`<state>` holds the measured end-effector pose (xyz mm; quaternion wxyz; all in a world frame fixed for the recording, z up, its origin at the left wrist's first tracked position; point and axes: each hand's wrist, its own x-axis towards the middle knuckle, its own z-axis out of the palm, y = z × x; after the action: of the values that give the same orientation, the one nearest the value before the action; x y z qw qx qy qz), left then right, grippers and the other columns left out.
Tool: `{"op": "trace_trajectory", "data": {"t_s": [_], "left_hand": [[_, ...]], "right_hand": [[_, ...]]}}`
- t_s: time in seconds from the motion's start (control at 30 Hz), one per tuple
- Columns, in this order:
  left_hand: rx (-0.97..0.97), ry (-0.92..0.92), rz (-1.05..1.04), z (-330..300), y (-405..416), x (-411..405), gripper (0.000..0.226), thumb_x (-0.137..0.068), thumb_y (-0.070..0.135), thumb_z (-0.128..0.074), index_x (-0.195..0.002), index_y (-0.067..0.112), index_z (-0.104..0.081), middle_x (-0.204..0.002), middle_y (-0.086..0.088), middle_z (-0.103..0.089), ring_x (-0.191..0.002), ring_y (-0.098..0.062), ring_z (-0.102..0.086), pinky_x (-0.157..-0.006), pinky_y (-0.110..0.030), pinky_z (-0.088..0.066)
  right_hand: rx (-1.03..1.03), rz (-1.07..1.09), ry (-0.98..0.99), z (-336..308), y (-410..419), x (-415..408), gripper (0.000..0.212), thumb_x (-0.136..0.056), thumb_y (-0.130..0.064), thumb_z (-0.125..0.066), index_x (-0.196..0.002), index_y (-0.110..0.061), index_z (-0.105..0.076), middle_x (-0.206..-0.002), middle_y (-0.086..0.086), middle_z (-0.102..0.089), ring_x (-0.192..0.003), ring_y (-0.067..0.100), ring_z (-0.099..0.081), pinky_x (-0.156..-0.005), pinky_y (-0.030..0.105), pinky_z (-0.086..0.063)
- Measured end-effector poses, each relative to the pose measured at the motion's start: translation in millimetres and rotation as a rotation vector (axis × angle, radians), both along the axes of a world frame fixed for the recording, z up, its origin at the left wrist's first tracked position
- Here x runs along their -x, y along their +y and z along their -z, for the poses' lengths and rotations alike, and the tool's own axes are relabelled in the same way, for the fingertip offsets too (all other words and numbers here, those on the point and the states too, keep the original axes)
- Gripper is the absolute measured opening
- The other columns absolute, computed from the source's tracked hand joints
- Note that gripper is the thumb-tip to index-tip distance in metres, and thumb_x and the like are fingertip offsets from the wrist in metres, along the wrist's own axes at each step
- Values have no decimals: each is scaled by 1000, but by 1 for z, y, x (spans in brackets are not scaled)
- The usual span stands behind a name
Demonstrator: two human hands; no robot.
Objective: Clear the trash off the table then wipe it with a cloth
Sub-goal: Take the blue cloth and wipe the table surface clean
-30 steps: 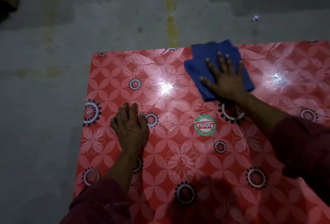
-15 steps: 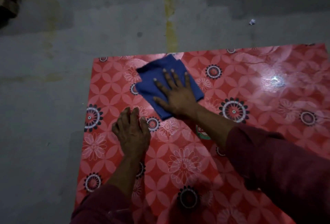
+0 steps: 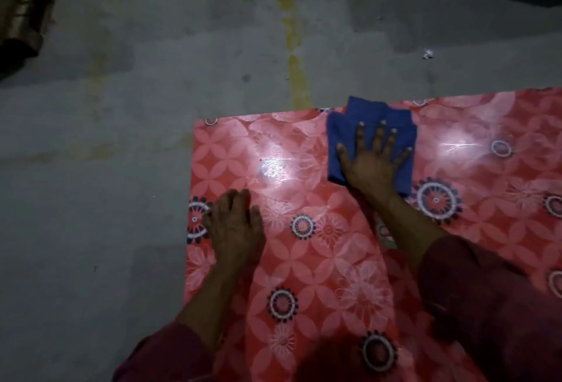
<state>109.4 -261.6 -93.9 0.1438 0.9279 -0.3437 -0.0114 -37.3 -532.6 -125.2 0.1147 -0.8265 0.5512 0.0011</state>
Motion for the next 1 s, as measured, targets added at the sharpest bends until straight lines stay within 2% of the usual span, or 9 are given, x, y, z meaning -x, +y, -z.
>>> {"op": "trace_trajectory", "data": {"t_s": [0.1, 0.2, 0.37, 0.47, 0.57, 0.67, 0.77, 0.87, 1.0], "left_hand": [[-125, -57, -52, 8, 29, -55, 49, -94, 43, -60, -137, 20, -55, -149, -14, -49, -136, -34, -44, -107, -52, -34], [-123, -15, 50, 23, 55, -81, 58, -97, 49, -52, -147, 20, -47, -159, -15, -38, -145, -33, -38, -110, -53, -35], [40, 178, 79, 37, 63, -81, 63, -101, 49, -40, -156, 18, -36, -168, -13, -21, -145, -34, -41, -106, -50, -45], [97, 228, 91, 35, 65, -84, 63, -101, 50, -40, -156, 19, -36, -169, -11, -19, -145, -34, -40, -108, -49, -45], [105, 262, 91, 32, 65, -84, 64, -102, 53, -37, -158, 22, -32, -171, -7, -14, -147, -31, -38, -110, -49, -43], [98, 279, 88, 32, 66, -83, 64, -102, 53, -36, -159, 24, -30, -172, -3, -10, -147, -30, -38, -110, -50, -43], [99, 294, 90, 32, 68, -84, 62, -105, 53, -37, -160, 27, -26, -172, 1, -4, -148, -28, -37, -112, -50, -43], [96, 292, 84, 32, 68, -83, 62, -104, 50, -40, -160, 26, -28, -172, 1, -5, -148, -28, -37, -112, -49, -43], [102, 278, 77, 33, 66, -83, 60, -104, 47, -43, -158, 22, -33, -172, -2, -9, -146, -27, -40, -110, -45, -43]], "right_hand": [[39, -115, -30, 0, 28, -76, 78, -96, -73, -21, -160, -29, -24, -169, 19, -12, -156, 43, -9, -114, 78, -3], [97, -302, -62, 5, 71, -125, 76, -96, -73, -26, -160, -30, -26, -169, 16, -15, -156, 41, -10, -117, 75, -2], [123, -602, -8, 8, 122, -97, 73, -98, -74, -25, -161, -38, -15, -172, 7, -2, -159, 32, 1, -118, 71, -5], [161, -550, 26, 8, 111, -41, 75, -97, -76, -27, -161, -39, -15, -172, 4, -4, -159, 30, -2, -120, 69, -7], [123, -353, 107, 3, 72, -5, 78, -94, -79, -21, -161, -40, -12, -172, 4, -4, -159, 30, -5, -119, 70, -11], [56, -162, 104, -1, 37, -17, 80, -93, -79, -20, -161, -40, -9, -172, 7, -3, -158, 34, -3, -117, 76, -8], [-11, -56, 49, -3, 15, -67, 78, -95, -78, -18, -161, -39, -5, -172, 11, 1, -158, 38, 2, -115, 78, -2], [-24, -114, 31, -5, 25, -124, 80, -94, -78, -15, -161, -34, -14, -171, 16, -5, -157, 41, -1, -114, 79, 0], [49, -395, 10, 1, 85, -154, 77, -96, -76, -19, -161, -35, -13, -171, 12, -5, -158, 37, -1, -118, 74, -2]]}}
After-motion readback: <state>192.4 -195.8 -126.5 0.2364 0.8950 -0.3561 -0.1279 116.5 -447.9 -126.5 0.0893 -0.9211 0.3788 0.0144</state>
